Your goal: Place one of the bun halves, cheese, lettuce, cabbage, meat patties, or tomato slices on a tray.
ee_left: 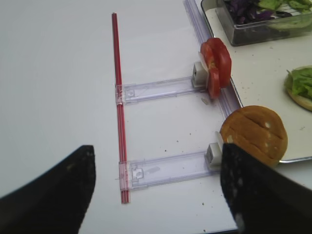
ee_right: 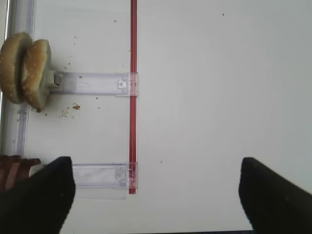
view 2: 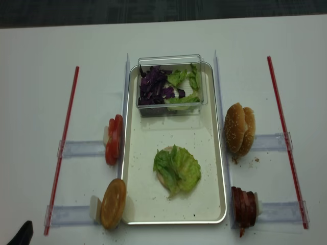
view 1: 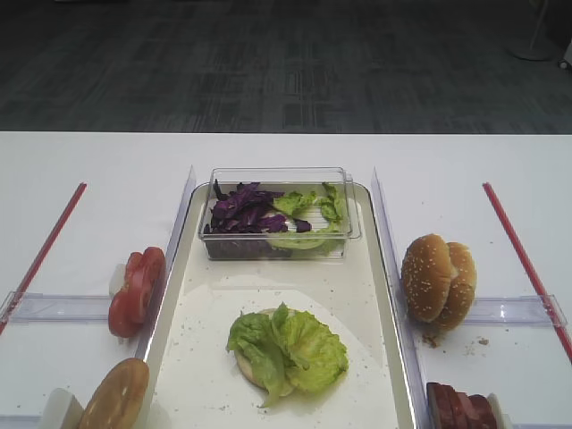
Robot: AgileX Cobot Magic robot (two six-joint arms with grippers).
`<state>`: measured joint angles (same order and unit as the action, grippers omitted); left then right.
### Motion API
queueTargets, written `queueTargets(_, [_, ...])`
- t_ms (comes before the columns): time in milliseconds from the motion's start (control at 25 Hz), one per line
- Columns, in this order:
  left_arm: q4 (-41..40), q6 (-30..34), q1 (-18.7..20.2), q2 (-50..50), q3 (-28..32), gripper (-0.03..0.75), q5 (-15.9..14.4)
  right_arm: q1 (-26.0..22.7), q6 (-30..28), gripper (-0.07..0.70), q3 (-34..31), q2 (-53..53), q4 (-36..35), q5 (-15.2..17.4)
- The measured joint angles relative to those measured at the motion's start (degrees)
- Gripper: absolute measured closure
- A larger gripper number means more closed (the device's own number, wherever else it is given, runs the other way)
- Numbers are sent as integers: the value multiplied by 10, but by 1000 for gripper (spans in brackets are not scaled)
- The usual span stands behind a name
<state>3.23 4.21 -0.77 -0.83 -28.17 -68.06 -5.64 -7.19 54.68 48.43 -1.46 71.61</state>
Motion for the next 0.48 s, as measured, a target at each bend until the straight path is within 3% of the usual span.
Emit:
queueTargets(320, [0, 0, 0, 0, 0, 223, 0, 0, 8, -60, -90, -138, 0, 1])
queueTargets(480, [0, 0, 0, 0, 0, 223, 0, 0, 13, -60, -140, -204, 0, -17])
